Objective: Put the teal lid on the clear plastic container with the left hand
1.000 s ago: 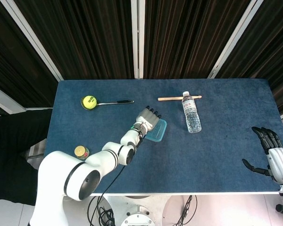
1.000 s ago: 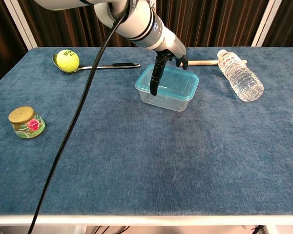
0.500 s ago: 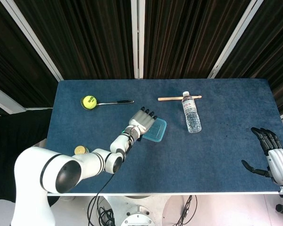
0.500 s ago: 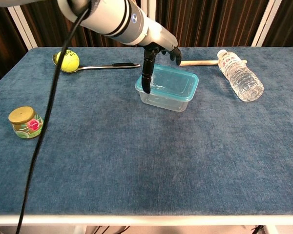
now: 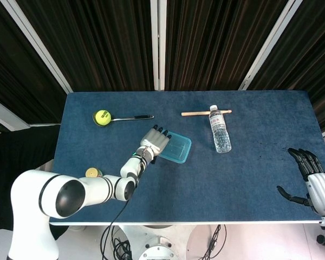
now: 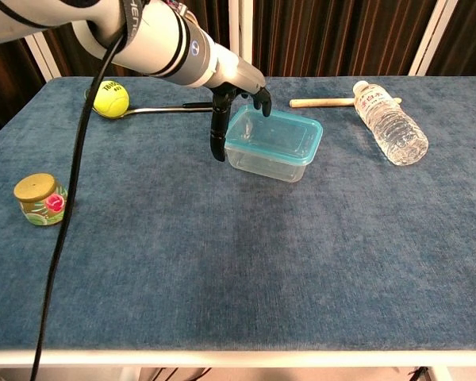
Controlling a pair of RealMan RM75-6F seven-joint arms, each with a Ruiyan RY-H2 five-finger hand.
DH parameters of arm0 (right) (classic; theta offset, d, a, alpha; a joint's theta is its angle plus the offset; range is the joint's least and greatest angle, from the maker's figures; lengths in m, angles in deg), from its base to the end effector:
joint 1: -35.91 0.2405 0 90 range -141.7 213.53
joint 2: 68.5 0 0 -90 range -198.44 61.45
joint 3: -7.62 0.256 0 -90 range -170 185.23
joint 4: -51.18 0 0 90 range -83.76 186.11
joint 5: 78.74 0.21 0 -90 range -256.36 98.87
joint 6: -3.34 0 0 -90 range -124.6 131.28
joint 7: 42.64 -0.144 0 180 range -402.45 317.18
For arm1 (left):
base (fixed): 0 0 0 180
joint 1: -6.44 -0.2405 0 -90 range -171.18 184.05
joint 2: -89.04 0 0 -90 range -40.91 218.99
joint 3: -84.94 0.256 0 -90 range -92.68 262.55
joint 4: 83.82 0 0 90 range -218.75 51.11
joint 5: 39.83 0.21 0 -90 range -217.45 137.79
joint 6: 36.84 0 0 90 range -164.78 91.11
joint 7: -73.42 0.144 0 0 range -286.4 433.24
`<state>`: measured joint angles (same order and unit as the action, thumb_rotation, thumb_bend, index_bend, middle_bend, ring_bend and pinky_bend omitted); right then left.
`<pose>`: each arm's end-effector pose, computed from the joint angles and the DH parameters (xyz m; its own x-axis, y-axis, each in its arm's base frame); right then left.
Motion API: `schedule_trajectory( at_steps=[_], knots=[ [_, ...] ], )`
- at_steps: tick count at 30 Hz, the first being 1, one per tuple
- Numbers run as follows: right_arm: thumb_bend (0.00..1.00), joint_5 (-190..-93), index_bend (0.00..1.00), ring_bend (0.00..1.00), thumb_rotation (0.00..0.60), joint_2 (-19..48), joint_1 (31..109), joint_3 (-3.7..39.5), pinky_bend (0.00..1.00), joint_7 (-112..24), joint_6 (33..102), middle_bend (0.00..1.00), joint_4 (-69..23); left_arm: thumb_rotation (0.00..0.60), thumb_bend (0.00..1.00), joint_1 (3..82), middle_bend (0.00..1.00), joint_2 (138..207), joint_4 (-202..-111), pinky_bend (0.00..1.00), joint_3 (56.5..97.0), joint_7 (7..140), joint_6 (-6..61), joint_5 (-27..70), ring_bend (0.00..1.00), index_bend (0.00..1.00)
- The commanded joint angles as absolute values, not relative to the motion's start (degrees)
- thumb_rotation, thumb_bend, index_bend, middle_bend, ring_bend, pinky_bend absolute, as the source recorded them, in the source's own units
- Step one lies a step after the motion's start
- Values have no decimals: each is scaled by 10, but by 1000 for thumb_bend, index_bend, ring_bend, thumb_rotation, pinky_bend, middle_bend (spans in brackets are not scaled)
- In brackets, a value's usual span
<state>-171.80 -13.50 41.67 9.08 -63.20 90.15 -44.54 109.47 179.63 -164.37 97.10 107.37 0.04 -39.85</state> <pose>-0.2910 -0.1791 0.1965 0.1587 -0.0322 0.9868 -0.9782 -0.1406 0.1527 0.0253 0.3960 -0.0632 0.7851 0.4114 0.4631 0.6191 -0.5448 -0.5656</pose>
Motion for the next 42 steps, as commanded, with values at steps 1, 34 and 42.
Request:
schedule_trajectory(
  at_steps=[1,34,42],
  knots=[
    [149,-1718,0,0,600,-135,416,91,0,-632,902,76,-445,600,0,1094,56,1803,-1636,0,969,1084,-7,-412,0,117],
    [148,-1738,0,0,600,-138,407,87,0,-633,926,76,-447,600,0,974,83,1717,-1871,0,925,1096,177,-210,0,125],
    [149,-1741,0,0,600,-139,406,86,0,-625,927,75,-455,600,0,953,83,1736,-1865,0,919,1129,180,-211,0,127]
  ],
)
